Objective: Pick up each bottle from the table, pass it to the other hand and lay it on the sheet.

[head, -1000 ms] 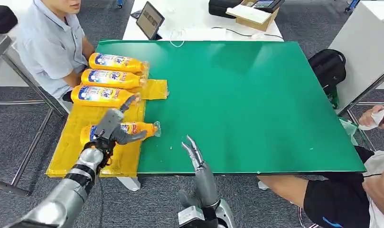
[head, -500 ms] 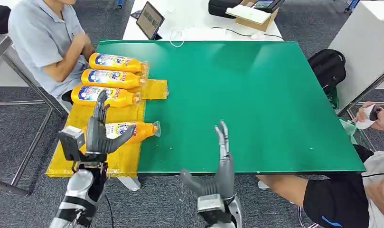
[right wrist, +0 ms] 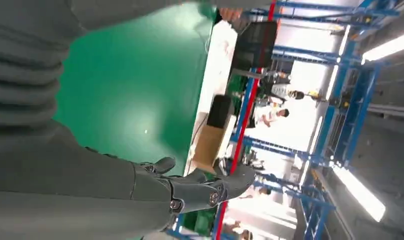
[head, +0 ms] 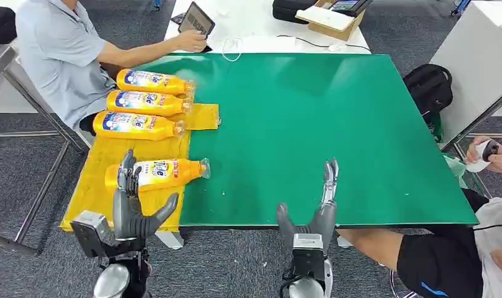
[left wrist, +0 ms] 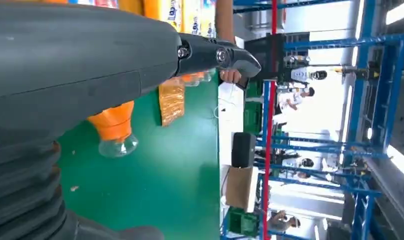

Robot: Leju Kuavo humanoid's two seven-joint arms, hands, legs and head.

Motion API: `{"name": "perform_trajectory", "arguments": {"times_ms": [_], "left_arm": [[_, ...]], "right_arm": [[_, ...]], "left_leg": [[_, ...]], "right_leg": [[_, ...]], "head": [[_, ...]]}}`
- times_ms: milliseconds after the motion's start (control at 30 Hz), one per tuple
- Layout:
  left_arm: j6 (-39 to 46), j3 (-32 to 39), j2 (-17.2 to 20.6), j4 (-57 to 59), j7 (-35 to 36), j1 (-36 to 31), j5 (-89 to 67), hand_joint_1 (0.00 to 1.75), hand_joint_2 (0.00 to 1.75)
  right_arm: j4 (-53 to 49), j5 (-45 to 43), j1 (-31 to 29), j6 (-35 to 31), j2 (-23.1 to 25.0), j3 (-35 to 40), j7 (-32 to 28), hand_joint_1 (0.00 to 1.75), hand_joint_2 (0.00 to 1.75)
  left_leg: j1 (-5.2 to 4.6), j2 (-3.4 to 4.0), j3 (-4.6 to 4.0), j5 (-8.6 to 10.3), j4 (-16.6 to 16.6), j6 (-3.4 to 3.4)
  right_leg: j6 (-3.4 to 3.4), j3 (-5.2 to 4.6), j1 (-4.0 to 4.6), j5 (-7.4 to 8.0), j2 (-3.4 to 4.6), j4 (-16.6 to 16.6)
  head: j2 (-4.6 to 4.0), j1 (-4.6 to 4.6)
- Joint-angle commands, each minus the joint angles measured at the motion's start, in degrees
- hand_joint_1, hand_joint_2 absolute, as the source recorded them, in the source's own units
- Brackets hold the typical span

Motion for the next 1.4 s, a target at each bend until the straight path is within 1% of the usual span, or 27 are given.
{"name": "perform_trajectory", "arguments": {"times_ms": [33, 67, 100, 133, 200, 233, 300, 400, 467, 500, 533, 633, 667, 733, 800, 933, 967, 1000, 1033, 1067, 1133, 1200, 1267, 1300, 1333, 1367, 1400], "left_arm": [[1.79, -1.11, -1.72, -1.72, -0.72, 2.50, -0.36, 0.00, 1.75], [1.81, -1.31, -1.65, -1.63, -0.65, 2.48, -0.32, 0.00, 1.75], [1.91, -1.56, -1.49, -1.52, -0.65, 2.42, -0.30, 0.00, 1.75], [2.06, -1.59, -1.50, -1.57, -0.67, 2.37, -0.14, 0.00, 1.75], [1.92, -1.57, -1.63, -1.67, -0.67, 2.30, 0.64, 0.00, 1.75], [1.92, -1.57, -1.63, -1.67, -0.67, 2.30, 0.64, 0.00, 1.75], [1.92, -1.57, -1.63, -1.67, -0.67, 2.30, 0.64, 0.00, 1.75], [1.92, -1.57, -1.63, -1.67, -0.67, 2.30, 0.64, 0.00, 1.75], [1.67, -1.81, -1.64, -1.74, -0.51, 1.99, 1.51, 0.00, 1.75], [1.65, -2.03, -1.62, -1.66, -0.49, 1.70, 1.60, 0.00, 1.75], [1.68, -2.15, -1.61, -1.60, -0.45, 1.34, 1.64, 0.00, 1.75], [1.83, -1.77, -1.59, -1.17, 0.25, 0.31, 1.85, 0.00, 1.75], [1.96, -1.60, -1.62, -0.99, 0.41, 0.03, 1.79, 0.00, 1.75], [2.24, -1.10, -1.82, 0.02, 0.88, -0.64, 1.90, 0.00, 1.75], [2.00, -0.61, -2.02, 1.05, 1.93, -0.68, 2.81, 0.00, 1.75], [1.98, -0.45, -1.82, 1.38, 1.98, -0.57, 2.66, 0.00, 1.75], [2.01, -0.41, -1.77, 1.18, 1.91, -0.52, 2.57, 0.00, 1.75], [2.01, -0.39, -1.76, 1.15, 1.91, -0.52, 2.57, 0.00, 1.75], [2.08, -0.22, -1.83, 1.03, 1.91, -0.50, 2.56, 0.00, 1.75], [2.04, -0.24, -1.86, 1.27, 1.95, -0.55, 2.58, 0.00, 1.75], [1.95, -0.39, -1.86, 1.77, 1.98, -0.68, 2.55, 0.00, 1.75], [1.77, -0.65, -1.74, 2.16, 2.01, -0.81, 2.32, 0.00, 1.75], [2.10, -0.83, -1.67, 2.36, 1.86, -0.86, 2.11, 0.00, 1.75], [2.10, -0.83, -1.67, 2.36, 1.86, -0.86, 2.11, 0.00, 1.75], [2.10, -0.83, -1.67, 2.36, 1.86, -0.86, 2.11, 0.00, 1.75], [4.03, -2.77, -0.13, 2.24, 2.06, -1.16, 3.66, 0.00, 1.75], [4.08, -1.83, -0.84, 2.42, 1.77, -1.05, 3.46, 0.00, 1.75]], "right_arm": [[1.43, -0.28, -0.17, -0.11, 1.77, -3.95, 0.06, 0.00, 0.00], [1.77, -0.10, -0.18, -0.11, 1.67, -3.78, 0.06, 0.00, 0.00], [2.56, -0.95, -0.30, -0.11, 1.04, -2.95, 0.06, 0.00, 0.00], [2.48, -0.34, -0.28, -0.11, 0.99, -2.99, 0.06, 0.00, 0.00], [2.27, 0.31, -0.33, -0.11, 0.91, -3.06, 0.06, 0.00, 0.00], [2.27, 0.31, -0.33, -0.11, 0.91, -3.06, 0.06, 0.00, 0.00], [2.27, 0.31, -0.33, -0.11, 0.91, -3.06, 0.06, 0.00, 0.00], [2.27, 0.31, -0.33, -0.11, 0.91, -3.06, 0.06, 0.00, 0.00], [0.76, 0.65, -0.51, -0.11, 0.96, -3.65, 0.06, 0.00, 0.00], [0.11, 1.01, -0.58, -0.11, 1.35, -4.36, 0.06, 0.00, 0.00], [-0.25, 0.06, -0.72, -0.11, 1.72, -4.92, 0.06, 0.00, 0.00], [0.84, -2.86, -1.35, -0.11, 1.51, -4.81, 0.06, 0.00, 0.00], [1.37, -3.66, -1.60, -0.11, 1.12, -4.59, 0.06, 0.00, 1.75], [1.62, -2.45, -2.12, -0.11, 1.29, -5.89, 0.06, 0.00, 1.75], [3.84, -4.92, -3.02, -0.11, 1.07, -6.49, 0.06, 0.00, 1.75], [5.65, -6.73, -3.49, -0.11, 1.21, -7.13, 0.06, 0.00, 1.75], [6.30, -7.27, -3.58, -0.11, 1.14, -7.00, 0.06, 0.00, 1.75], [6.34, -7.21, -3.60, -0.11, 1.06, -6.90, 0.06, 0.00, 1.75], [6.78, -6.50, -3.91, -0.11, 1.33, -7.66, 0.06, 0.00, 1.75], [6.36, -5.70, -3.98, -0.11, 1.80, -8.64, 0.06, 0.00, 1.75], [6.05, -5.80, -4.10, -0.11, 2.06, -9.30, 0.06, 0.00, 1.75], [5.45, -5.87, -4.10, -0.11, 2.61, -10.33, 0.06, 0.00, 1.75], [6.53, -6.60, -3.99, -0.11, 3.09, -10.62, 0.06, 0.00, 1.75], [6.53, -6.60, -3.99, -0.11, 3.09, -10.62, 0.06, 0.00, 1.75], [6.53, -6.60, -3.99, -0.11, 3.09, -10.62, 0.06, 0.00, 1.75], [7.84, -7.36, -4.07, -0.11, 2.52, -10.00, 0.06, 0.00, 1.75], [8.44, -7.05, -4.13, -0.11, 2.31, -10.00, 0.06, 0.00, 1.75]], "left_leg": [[0.04, 0.03, 0.31, -0.17, 0.02, -0.05], [0.04, 0.01, 0.32, -0.17, 0.00, -0.05], [0.00, -0.01, 0.12, -0.05, -0.03, -0.02], [0.04, -0.01, 0.36, -0.18, -0.01, -0.05], [0.02, 0.01, 0.14, -0.05, -0.03, -0.03], [0.03, 0.00, 0.30, -0.13, -0.03, -0.04], [0.01, -0.03, 0.13, -0.04, -0.04, -0.02], [0.02, -0.01, 0.23, -0.09, -0.03, -0.04], [0.01, -0.02, 0.13, -0.04, -0.04, -0.03], [0.03, -0.02, 0.24, -0.09, -0.03, -0.05], [0.01, -0.05, 0.09, -0.03, -0.02, -0.03], [0.03, -0.04, 0.27, -0.13, 0.01, -0.05], [0.03, -0.06, 0.19, -0.08, 0.01, -0.04], [0.04, -0.03, 0.25, -0.10, 0.01, -0.04], [0.00, -0.04, 0.14, -0.02, -0.03, -0.02], [0.02, 0.01, 0.39, -0.10, -0.08, -0.05], [0.01, 0.01, 0.30, -0.06, -0.08, -0.04], [0.02, 0.01, 0.19, -0.03, -0.07, -0.03], [0.04, 0.01, 0.33, -0.09, -0.07, -0.05], [0.03, 0.01, 0.20, -0.04, -0.06, -0.03], [0.05, 0.03, 0.35, -0.12, -0.05, -0.06], [0.01, -0.01, 0.17, -0.03, -0.06, -0.03], [0.02, 0.00, 0.42, -0.15, -0.03, -0.06], [0.01, -0.03, 0.21, -0.04, -0.06, -0.03], [0.03, 0.00, 0.34, -0.09, -0.06, -0.05], [0.03, -0.01, 0.22, -0.05, -0.05, -0.03], [0.06, 0.01, 0.49, -0.19, -0.01, -0.08]], "right_leg": [[-0.11, 0.31, 0.05, -0.15, 0.04, 0.00], [-0.11, 0.33, 0.05, -0.15, 0.02, -0.02], [-0.05, 0.12, 0.00, -0.05, 0.00, -0.02], [-0.11, 0.37, 0.05, -0.17, 0.00, -0.03], [-0.06, 0.15, 0.02, -0.04, 0.01, -0.04], [-0.10, 0.30, 0.03, -0.13, 0.01, -0.03], [-0.06, 0.15, 0.02, -0.04, -0.03, -0.05], [-0.09, 0.24, 0.03, -0.08, 0.00, -0.03], [-0.06, 0.13, 0.01, -0.04, -0.02, -0.03], [-0.10, 0.25, 0.04, -0.09, -0.01, -0.03], [-0.06, 0.10, 0.01, -0.05, -0.05, -0.01], [-0.11, 0.28, 0.03, -0.14, -0.03, 0.01], [-0.09, 0.21, 0.03, -0.10, -0.05, 0.00], [-0.10, 0.27, 0.04, -0.10, -0.02, -0.01], [-0.06, 0.15, 0.01, -0.04, -0.03, -0.03], [-0.12, 0.40, 0.03, -0.09, 0.02, -0.08], [-0.09, 0.30, 0.02, -0.06, 0.02, -0.08], [-0.06, 0.20, 0.02, -0.02, 0.02, -0.08], [-0.11, 0.34, 0.05, -0.07, 0.02, -0.09], [-0.06, 0.21, 0.03, -0.02, 0.02, -0.08], [-0.11, 0.36, 0.05, -0.09, 0.04, -0.06], [-0.06, 0.17, 0.01, -0.03, 0.00, -0.05], [-0.14, 0.40, 0.03, -0.15, 0.01, 0.00], [-0.07, 0.23, 0.02, -0.04, -0.02, -0.06], [-0.11, 0.34, 0.04, -0.09, 0.01, -0.06], [-0.08, 0.23, 0.03, -0.04, -0.01, -0.06], [-0.16, 0.50, 0.07, -0.17, 0.03, -0.03]], "head": [[0.00, 0.00], [0.00, 0.02], [0.00, 0.00], [0.00, 0.00], [0.00, 0.00], [0.00, 0.00], [0.00, 0.02], [0.00, 0.00], [0.00, 0.00], [0.00, 0.00], [0.00, 0.02], [0.00, 0.00], [0.00, 0.00], [0.00, 0.02], [0.00, 0.00], [0.00, 0.02], [0.00, 0.00], [0.00, 0.00], [0.00, 0.02], [0.00, 0.00], [0.00, 0.00], [0.00, 0.00], [0.00, 0.02], [0.00, 0.00], [0.00, 0.00], [0.00, 0.02], [0.00, 0.00]]}}
